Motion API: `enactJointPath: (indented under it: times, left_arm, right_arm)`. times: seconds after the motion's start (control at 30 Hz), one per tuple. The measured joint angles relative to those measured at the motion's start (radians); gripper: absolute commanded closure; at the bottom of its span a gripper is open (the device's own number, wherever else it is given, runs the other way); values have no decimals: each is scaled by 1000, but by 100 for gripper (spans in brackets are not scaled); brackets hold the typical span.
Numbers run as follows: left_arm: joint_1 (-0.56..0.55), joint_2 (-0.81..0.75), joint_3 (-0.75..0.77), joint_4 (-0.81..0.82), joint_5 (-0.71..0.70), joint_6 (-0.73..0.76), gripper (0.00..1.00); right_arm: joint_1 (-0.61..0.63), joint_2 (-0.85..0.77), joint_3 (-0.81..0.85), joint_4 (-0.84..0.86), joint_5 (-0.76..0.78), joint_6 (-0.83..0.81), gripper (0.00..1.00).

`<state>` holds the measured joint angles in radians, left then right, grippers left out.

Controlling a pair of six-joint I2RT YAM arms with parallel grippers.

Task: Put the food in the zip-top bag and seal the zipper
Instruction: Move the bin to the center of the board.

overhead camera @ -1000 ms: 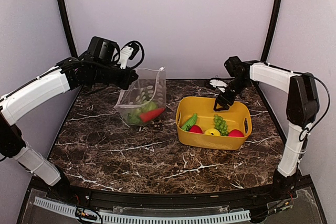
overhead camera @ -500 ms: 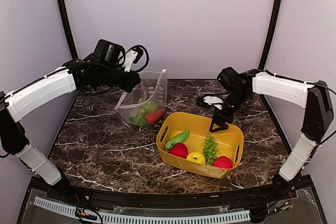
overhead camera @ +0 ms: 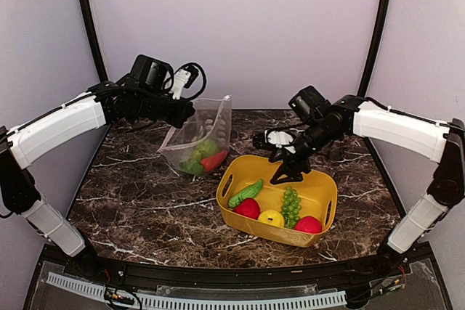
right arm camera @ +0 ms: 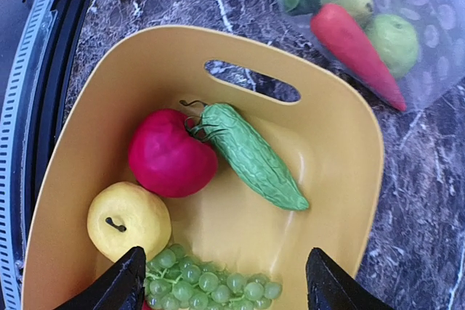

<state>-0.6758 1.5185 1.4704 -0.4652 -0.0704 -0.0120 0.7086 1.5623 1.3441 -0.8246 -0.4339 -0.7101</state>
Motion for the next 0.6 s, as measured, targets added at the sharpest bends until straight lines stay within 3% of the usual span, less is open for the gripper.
enactJointPath:
  times: [0.3,0.6]
  left_arm:
    - [0,0,0,0,-1,-3,99]
    - [0,0,0,0,3,-12,99]
  right_arm:
    - [59,201,20,29,-19,-72,22]
    - [150,244,24,46,-61,-110,19]
